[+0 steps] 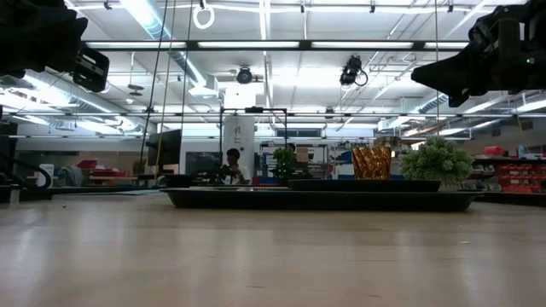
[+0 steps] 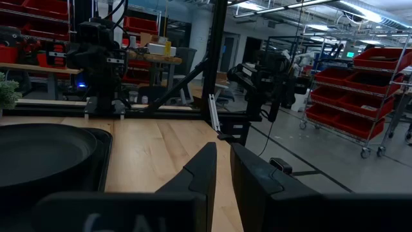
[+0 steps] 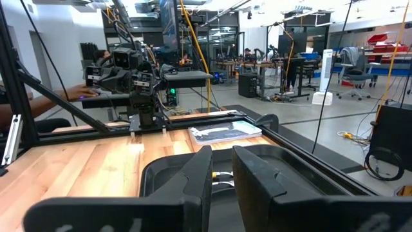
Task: Pick and place plate/cup/fork/spoon on tray
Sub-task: Return to Home Position
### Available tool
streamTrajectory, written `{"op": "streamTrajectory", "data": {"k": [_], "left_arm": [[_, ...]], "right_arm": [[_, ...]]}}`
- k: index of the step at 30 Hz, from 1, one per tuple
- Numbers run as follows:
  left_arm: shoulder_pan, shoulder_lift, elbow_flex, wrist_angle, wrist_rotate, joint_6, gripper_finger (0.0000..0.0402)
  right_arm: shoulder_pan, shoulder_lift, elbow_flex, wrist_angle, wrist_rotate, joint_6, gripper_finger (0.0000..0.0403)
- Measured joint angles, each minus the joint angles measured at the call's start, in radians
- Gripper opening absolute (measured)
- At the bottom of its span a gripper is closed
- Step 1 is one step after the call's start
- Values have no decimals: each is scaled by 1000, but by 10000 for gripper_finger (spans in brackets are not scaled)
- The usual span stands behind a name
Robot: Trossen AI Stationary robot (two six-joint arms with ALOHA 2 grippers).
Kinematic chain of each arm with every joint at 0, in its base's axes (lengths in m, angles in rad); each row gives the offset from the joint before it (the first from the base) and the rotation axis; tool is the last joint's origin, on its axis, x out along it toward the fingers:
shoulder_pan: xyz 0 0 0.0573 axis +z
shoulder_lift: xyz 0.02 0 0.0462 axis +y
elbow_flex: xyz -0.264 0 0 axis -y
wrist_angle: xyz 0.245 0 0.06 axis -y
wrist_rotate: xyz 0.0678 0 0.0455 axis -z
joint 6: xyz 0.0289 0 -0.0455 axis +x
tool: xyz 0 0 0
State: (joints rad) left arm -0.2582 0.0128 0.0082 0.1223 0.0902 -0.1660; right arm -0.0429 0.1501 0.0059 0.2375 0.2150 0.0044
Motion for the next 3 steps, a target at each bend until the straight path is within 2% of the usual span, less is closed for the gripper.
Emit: {"op": "streamTrajectory", "data": {"k": [3], "left_arm": [[0,0,0,0,0,0,53]], "right_arm": [[0,0,0,0,0,0,68]]}}
